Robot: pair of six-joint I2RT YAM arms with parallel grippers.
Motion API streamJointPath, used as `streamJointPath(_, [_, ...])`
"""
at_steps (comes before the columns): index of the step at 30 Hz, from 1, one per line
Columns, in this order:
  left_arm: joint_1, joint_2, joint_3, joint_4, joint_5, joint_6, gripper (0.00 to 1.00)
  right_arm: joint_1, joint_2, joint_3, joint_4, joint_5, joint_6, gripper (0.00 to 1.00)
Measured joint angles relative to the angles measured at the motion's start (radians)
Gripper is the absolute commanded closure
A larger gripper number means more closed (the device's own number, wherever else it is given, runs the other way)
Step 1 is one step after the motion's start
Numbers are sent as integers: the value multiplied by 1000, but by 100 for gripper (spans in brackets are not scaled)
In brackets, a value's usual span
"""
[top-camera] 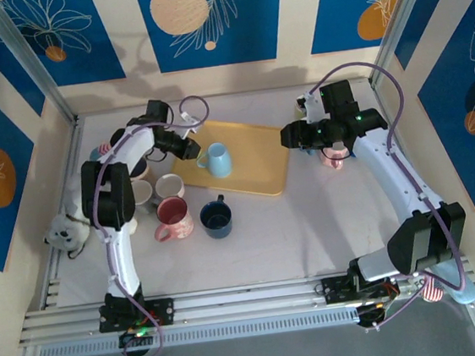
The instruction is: Turn the mug right side up
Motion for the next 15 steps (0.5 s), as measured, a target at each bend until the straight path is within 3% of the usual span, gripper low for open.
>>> streamJointPath(3, [0,-81,-80,8,0,-2,86,0,0,2,6,0,1,48])
streamJointPath(6, [5,-141,-114,21,0,-15,79,0,0,6,8,0,0,48])
streamJointPath(9, [11,-178,-116,30,7,13,66,0,0,10,9,0,0,48])
streamJointPath(15, [11,-193,-92,-63,27,201,40,0,0,10,8,0,0,48])
